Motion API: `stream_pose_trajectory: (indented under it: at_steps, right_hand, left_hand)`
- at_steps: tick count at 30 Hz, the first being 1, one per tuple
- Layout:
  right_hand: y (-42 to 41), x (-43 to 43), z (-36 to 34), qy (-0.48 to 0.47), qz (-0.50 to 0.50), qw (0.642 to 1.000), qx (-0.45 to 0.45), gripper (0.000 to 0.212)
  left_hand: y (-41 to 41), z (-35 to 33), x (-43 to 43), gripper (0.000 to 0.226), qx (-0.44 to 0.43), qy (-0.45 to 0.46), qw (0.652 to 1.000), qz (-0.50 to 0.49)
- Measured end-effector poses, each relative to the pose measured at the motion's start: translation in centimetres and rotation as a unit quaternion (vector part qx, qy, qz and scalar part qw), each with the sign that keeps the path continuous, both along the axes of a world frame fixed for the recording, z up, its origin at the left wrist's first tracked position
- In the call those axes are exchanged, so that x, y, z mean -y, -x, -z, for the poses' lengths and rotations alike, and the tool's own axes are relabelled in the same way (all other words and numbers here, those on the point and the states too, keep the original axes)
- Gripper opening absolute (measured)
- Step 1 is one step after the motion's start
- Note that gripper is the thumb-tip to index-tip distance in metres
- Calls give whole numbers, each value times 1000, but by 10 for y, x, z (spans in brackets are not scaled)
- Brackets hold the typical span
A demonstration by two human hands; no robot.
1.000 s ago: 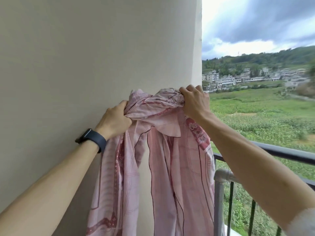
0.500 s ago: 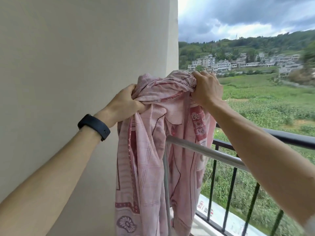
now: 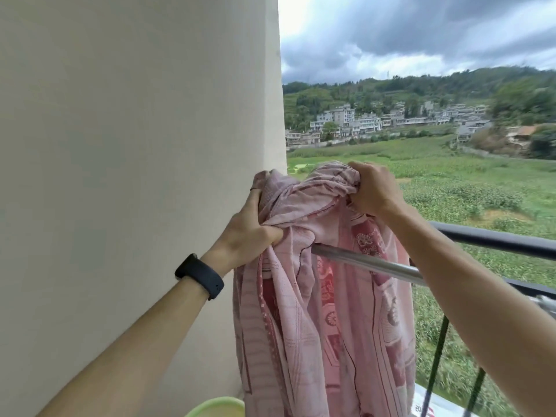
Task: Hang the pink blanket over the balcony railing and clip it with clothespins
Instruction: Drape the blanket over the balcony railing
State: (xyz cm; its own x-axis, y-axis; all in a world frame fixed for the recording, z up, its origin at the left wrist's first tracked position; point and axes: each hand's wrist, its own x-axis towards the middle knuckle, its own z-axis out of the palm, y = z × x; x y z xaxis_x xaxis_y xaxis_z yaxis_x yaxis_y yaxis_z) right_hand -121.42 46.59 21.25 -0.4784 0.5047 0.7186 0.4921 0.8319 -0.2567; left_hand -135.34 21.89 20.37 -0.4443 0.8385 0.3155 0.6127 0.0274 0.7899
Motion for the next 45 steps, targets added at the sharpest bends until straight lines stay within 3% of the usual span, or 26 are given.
stream_pose_trajectory:
  at_steps: [4, 7, 9, 13, 16, 22, 26, 29, 31, 34, 36, 40, 45]
  right_hand:
    - [-54, 27, 29, 113, -35, 984, 131, 20]
    - [-81, 57, 49, 165, -51, 980, 102, 31]
    - [-89, 74, 60, 128, -29, 989, 70, 42]
    - [-99, 105, 56, 163, -26, 984, 61, 64]
    - [-105, 124, 74, 104, 14, 989, 103, 58]
    - [-116, 138, 135, -53, 117, 988, 83, 60]
    - [-113, 154, 145, -24, 96, 993, -65, 58]
    - [-102, 177, 155, 80, 58, 974, -202, 57]
    - [-91, 193, 157, 165, 60, 956, -234, 74]
    - [-72, 209, 149, 273, 6, 937, -219, 108]
    - [-64, 205, 143, 244, 6, 953, -181, 111]
    - [-64, 173, 126, 106, 99, 982, -119, 81]
    - [-92, 145, 90, 59, 213, 973, -61, 53]
  left_hand:
    - [-27, 68, 3, 112, -58, 68, 995, 39]
    - [-36, 105, 3, 106, -96, 85, 991, 25]
    - [-42, 119, 1, 99, -109, 81, 991, 8]
    - [-52, 126, 0, 105, -101, 68, 992, 5]
    - [-48, 128, -2, 116, -80, 83, 993, 11]
    - [-48, 124, -1, 127, 7, 37, 997, 68]
    - [-43, 117, -10, 103, 81, -1, 996, 30]
    - [-35, 118, -9, 64, 73, -7, 997, -18]
    - [-30, 117, -5, 42, 58, -10, 998, -12]
    - [-27, 116, -4, 25, -8, -25, 999, -22]
    - [-22, 113, -6, 21, -50, -48, 996, -49]
    - [20, 91, -17, 30, -47, -67, 992, -98]
    - [89, 53, -39, 23, -53, -14, 993, -104]
